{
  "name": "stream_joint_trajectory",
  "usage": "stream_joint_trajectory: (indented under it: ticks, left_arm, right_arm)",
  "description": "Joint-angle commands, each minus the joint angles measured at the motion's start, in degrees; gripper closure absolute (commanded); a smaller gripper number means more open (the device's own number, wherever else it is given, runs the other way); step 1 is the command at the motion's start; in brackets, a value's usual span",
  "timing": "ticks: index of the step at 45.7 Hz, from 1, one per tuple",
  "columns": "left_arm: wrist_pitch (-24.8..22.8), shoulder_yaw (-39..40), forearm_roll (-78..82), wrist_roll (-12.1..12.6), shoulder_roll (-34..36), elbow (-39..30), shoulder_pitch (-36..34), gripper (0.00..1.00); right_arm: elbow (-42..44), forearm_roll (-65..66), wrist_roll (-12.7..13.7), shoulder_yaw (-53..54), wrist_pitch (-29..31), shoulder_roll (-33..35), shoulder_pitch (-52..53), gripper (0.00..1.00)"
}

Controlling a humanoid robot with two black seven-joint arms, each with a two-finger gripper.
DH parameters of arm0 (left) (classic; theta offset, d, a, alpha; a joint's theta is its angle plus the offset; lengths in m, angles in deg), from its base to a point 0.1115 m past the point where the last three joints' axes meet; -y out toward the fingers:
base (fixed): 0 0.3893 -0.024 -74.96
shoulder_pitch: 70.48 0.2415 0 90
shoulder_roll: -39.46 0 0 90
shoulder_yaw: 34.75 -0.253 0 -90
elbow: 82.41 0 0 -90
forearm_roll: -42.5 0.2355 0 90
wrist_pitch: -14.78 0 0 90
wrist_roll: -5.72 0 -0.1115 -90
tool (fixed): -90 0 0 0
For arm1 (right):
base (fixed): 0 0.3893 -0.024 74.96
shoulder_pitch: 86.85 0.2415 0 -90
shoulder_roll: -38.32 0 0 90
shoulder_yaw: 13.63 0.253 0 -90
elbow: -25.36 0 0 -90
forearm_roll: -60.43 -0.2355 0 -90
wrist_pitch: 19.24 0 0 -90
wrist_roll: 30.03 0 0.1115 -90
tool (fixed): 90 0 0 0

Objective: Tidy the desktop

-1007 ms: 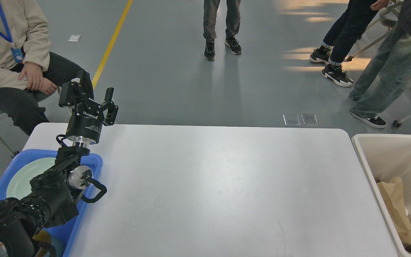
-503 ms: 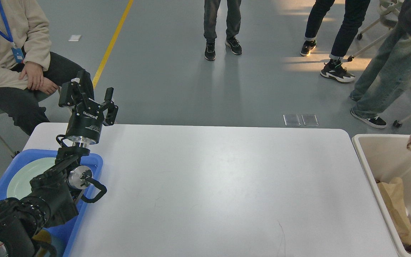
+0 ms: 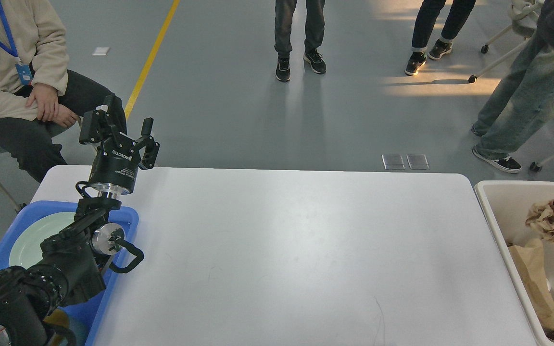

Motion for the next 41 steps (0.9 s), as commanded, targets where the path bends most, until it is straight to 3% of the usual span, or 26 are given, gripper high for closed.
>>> stream_joint_trajectory:
  ticks: [1, 8, 14, 31, 41]
  left_arm:
    - [0.0, 0.0, 0.0, 0.0, 0.0, 0.0, 0.0, 0.04]
    - [0.0, 0.0, 0.1, -0.1, 0.0, 0.0, 0.0, 0.04]
    - [0.0, 0.0, 0.1, 0.0, 0.0, 0.0, 0.0, 0.04]
    - [0.0, 0.0, 0.1, 0.0, 0.0, 0.0, 0.0, 0.04]
    - [0.0, 0.0, 0.1, 0.0, 0.0, 0.0, 0.0, 0.04]
  right_arm:
    - [0.1, 0.0, -0.1, -0.4, -1.5, 0.1, -0.1, 0.33]
    - [0.4, 0.0, -0.2, -0.4, -1.8, 0.3, 0.0, 0.24]
    - [0.1, 0.3, -0.4, 0.1, -1.6, -0.2, 1.4, 0.0]
    - [-9.8, 0.8, -0.5, -0.9, 1.3, -0.3, 21.1, 0.0]
    - [-10.1, 1.1, -0.5, 3.0, 1.3, -1.4, 29.4, 0.0]
